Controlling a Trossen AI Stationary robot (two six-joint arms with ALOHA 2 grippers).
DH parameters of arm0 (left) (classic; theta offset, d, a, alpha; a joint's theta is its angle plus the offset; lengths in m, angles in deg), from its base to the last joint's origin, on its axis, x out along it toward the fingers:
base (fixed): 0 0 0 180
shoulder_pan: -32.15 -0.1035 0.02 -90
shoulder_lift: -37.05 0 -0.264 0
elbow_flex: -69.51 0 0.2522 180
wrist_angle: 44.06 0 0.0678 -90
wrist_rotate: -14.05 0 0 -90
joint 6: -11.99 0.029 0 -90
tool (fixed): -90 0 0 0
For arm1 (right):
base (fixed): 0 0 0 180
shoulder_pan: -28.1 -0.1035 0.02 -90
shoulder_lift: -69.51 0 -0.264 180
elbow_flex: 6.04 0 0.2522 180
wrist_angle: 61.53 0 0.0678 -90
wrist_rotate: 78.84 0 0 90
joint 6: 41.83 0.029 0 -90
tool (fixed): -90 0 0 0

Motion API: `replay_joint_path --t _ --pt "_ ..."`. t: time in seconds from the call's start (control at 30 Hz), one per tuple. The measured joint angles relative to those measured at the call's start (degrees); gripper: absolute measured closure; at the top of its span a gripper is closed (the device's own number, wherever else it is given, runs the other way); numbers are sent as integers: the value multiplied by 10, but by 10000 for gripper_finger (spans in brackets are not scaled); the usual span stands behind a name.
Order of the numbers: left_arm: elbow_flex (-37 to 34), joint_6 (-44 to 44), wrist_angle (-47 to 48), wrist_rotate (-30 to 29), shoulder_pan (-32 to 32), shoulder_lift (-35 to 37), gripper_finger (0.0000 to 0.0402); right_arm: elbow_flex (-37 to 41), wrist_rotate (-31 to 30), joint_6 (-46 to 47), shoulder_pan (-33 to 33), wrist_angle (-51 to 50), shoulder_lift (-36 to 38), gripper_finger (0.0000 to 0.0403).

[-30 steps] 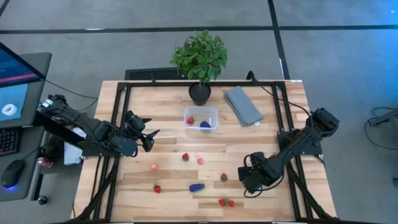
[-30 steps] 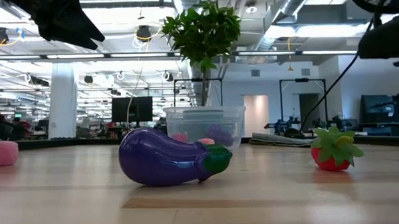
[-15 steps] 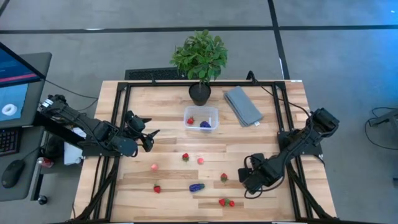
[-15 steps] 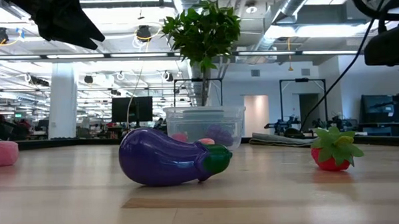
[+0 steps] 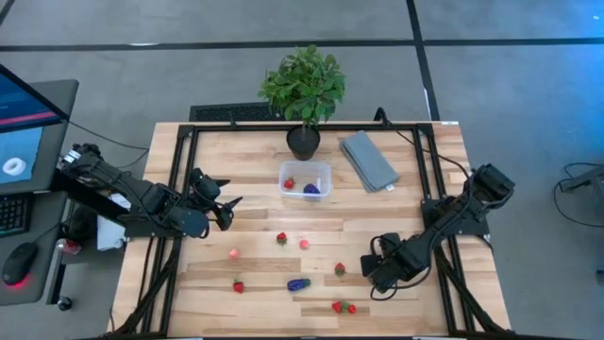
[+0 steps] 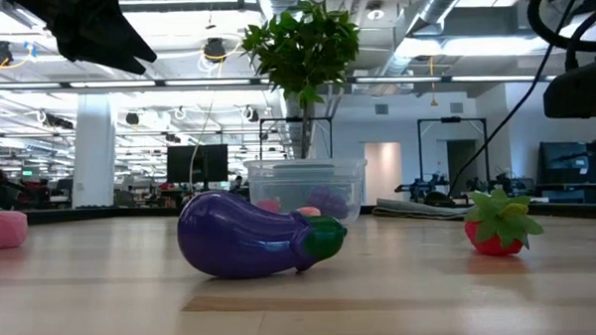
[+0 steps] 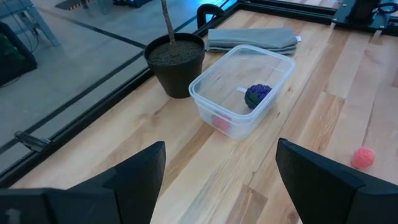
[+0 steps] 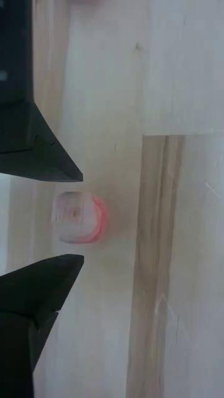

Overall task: Pick and placing Produce into tupperware
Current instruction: Put the right pink peach into the transparent bin

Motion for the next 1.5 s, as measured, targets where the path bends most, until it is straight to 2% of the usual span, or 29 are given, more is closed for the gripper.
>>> replay_joint_path --t 0.37,0.93,1.5 --pt "0 0 0 2 0 0 107 2 0 0 0 3 0 182" --pt "0 0 0 3 0 0 107 2 -2 -5 0 3 0 243" --pt "0 0 0 3 0 0 107 2 -4 -5 0 5 0 247"
